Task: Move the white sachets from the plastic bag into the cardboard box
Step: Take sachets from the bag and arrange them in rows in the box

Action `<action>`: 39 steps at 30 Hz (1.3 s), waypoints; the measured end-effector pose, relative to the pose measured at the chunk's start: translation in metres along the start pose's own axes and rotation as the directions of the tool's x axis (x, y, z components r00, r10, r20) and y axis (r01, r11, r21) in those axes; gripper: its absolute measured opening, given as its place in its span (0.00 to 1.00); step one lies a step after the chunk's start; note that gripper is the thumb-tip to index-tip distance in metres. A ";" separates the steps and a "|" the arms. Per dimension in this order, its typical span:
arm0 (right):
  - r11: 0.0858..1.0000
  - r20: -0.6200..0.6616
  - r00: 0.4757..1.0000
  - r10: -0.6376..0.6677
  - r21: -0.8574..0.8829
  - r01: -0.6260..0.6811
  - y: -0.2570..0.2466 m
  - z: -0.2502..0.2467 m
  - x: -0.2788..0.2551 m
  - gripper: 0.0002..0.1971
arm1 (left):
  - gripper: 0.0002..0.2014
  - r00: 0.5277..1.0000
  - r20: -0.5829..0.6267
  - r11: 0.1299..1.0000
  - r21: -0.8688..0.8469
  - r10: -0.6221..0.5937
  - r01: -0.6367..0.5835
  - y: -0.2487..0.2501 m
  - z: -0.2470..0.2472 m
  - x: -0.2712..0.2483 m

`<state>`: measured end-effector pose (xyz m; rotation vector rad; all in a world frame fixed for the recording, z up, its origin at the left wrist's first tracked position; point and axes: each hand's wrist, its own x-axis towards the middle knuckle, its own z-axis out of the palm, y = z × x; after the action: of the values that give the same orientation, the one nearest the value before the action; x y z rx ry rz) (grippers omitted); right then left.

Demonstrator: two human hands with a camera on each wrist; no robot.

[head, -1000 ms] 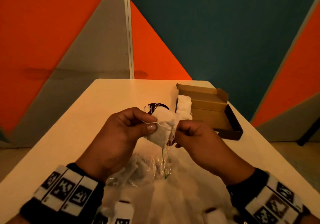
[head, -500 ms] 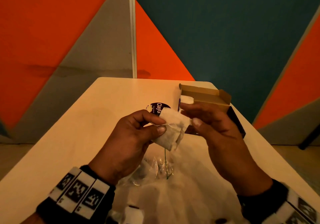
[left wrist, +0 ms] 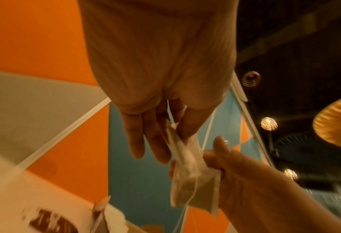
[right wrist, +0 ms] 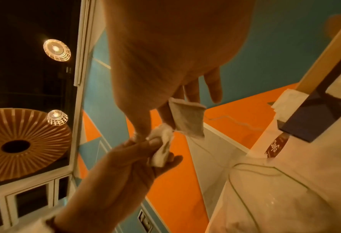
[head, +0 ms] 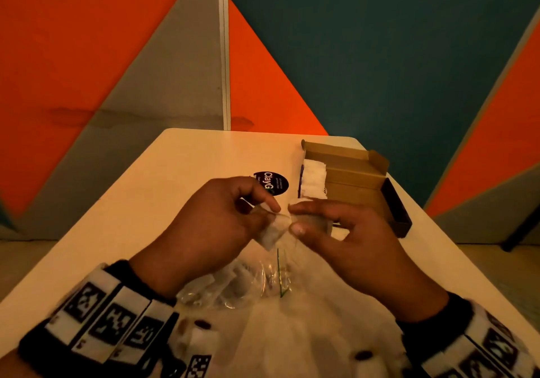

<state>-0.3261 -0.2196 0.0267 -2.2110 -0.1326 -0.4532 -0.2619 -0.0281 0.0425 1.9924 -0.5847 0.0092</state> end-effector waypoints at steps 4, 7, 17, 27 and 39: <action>0.972 0.038 0.999 -0.001 -0.235 0.010 -0.001 0.013 0.002 0.23 | 0.06 0.988 0.109 0.895 0.423 0.105 -0.141 0.020 -0.005 0.003; 0.958 0.018 1.000 0.014 -0.287 -0.008 0.001 0.012 0.003 0.16 | 0.07 0.967 0.217 0.803 0.547 0.135 -0.235 0.023 -0.011 0.007; 0.805 0.141 0.984 0.106 -0.594 -0.002 0.018 -0.012 -0.001 0.15 | 0.07 0.957 0.292 0.701 0.684 -0.008 -0.202 0.007 -0.053 0.022; 0.961 0.251 0.967 0.052 -0.276 0.020 0.011 0.014 0.005 0.23 | 0.06 0.921 0.388 0.708 0.656 -0.021 -0.261 0.013 -0.029 0.022; 0.938 0.213 0.977 0.022 -0.343 0.053 0.007 0.004 0.011 0.11 | 0.06 0.895 0.440 0.806 0.555 -0.075 -0.206 -0.012 -0.036 0.013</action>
<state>-0.3129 -0.2215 0.0231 -2.6072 -0.1979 -0.2584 -0.2375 0.0010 0.0531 2.6100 -1.0500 -0.2590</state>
